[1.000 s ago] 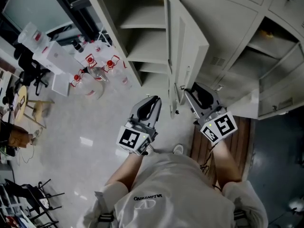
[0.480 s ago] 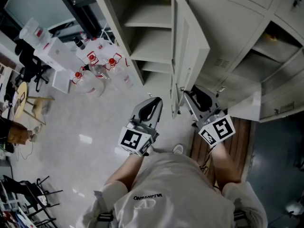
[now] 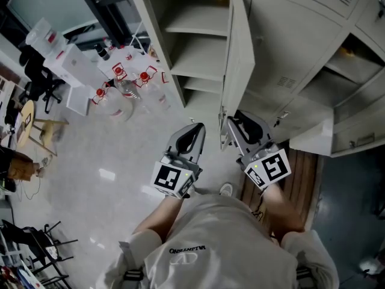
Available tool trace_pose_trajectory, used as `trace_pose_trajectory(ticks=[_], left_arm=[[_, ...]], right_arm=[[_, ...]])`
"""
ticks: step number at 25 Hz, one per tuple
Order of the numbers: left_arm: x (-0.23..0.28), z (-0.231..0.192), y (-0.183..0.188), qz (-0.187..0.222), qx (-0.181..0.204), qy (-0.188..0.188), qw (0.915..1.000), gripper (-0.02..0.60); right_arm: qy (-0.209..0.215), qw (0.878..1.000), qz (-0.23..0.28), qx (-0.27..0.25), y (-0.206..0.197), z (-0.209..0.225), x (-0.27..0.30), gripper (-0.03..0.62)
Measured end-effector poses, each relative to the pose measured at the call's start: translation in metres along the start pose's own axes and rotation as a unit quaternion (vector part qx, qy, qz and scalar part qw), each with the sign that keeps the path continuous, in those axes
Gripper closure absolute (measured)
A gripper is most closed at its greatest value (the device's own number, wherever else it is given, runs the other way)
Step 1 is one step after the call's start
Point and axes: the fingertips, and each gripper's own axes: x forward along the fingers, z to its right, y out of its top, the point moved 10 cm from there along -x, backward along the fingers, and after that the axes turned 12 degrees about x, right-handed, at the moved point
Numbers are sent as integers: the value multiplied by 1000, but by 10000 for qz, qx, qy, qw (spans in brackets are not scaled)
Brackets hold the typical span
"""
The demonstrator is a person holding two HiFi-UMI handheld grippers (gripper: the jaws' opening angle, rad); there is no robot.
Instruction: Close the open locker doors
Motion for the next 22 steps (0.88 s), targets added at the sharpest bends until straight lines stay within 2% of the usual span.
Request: trace_pose_trajectory(ticks=[5, 8, 14, 22], left_arm=[[-14, -21, -5, 12, 58, 59, 10000, 577], [-22, -34, -5, -58, -35, 115, 9999, 577], [-34, -54, -9, 1, -24, -33, 10000, 577], [-44, -68, -13, 46, -99, -315, 9994, 577]], right_arm=[[-44, 10000, 11, -65, -5, -16, 21, 494], [-89, 9999, 76, 19, -5, -22, 32, 494], [-120, 9996, 193, -147, -5, -32, 44, 498], [-166, 9996, 214, -93, -3, -31, 59, 424]])
